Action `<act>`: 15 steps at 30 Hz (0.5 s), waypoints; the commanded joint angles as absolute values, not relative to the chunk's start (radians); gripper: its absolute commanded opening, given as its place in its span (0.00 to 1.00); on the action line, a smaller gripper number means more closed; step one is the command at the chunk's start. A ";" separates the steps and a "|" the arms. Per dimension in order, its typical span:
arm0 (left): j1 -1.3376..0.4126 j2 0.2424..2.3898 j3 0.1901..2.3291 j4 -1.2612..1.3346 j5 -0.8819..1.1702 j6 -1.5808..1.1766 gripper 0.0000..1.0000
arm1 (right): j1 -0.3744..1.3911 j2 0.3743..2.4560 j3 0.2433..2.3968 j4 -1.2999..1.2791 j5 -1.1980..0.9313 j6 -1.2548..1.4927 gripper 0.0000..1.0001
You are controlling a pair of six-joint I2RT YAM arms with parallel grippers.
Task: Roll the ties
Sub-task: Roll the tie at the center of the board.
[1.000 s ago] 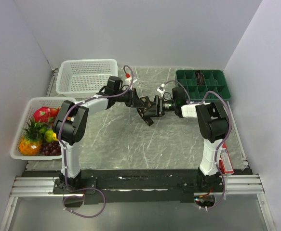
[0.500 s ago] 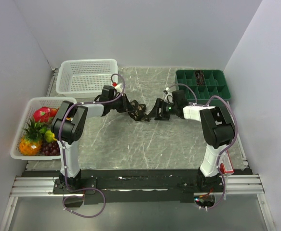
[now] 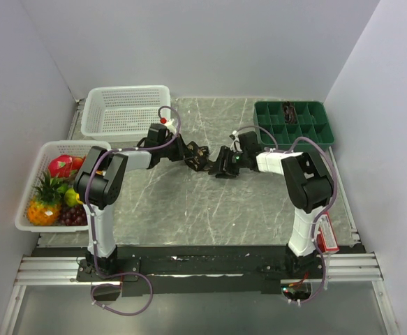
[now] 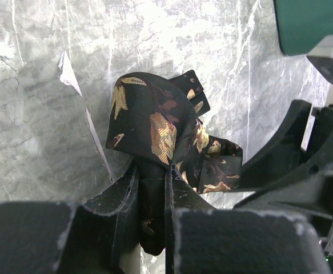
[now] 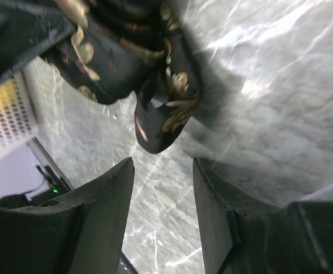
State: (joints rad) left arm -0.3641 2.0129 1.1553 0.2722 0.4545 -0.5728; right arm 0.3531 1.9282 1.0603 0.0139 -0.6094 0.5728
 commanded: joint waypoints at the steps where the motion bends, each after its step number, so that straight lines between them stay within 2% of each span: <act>1: -0.367 1.999 1.178 0.275 0.433 -0.561 0.01 | 0.313 1.963 1.095 0.052 -0.594 0.612 0.56; 4: -0.367 2.000 1.189 0.264 0.437 -0.555 0.01 | 0.285 1.973 1.100 0.089 -0.635 0.633 0.63; 6: -0.367 2.005 1.195 0.256 0.439 -0.551 0.01 | 0.285 1.986 1.126 0.083 -0.638 0.635 0.72; 8: -0.367 2.008 1.198 0.255 0.440 -0.554 0.01 | 0.285 2.002 1.158 0.074 -0.646 0.643 0.72; 12: -0.367 2.010 1.200 0.255 0.436 -0.557 0.01 | 0.298 2.060 1.226 0.008 -0.643 0.629 0.66; 15: -0.367 2.011 1.204 0.249 0.428 -0.560 0.01 | 0.301 2.080 1.238 0.005 -0.656 0.630 0.55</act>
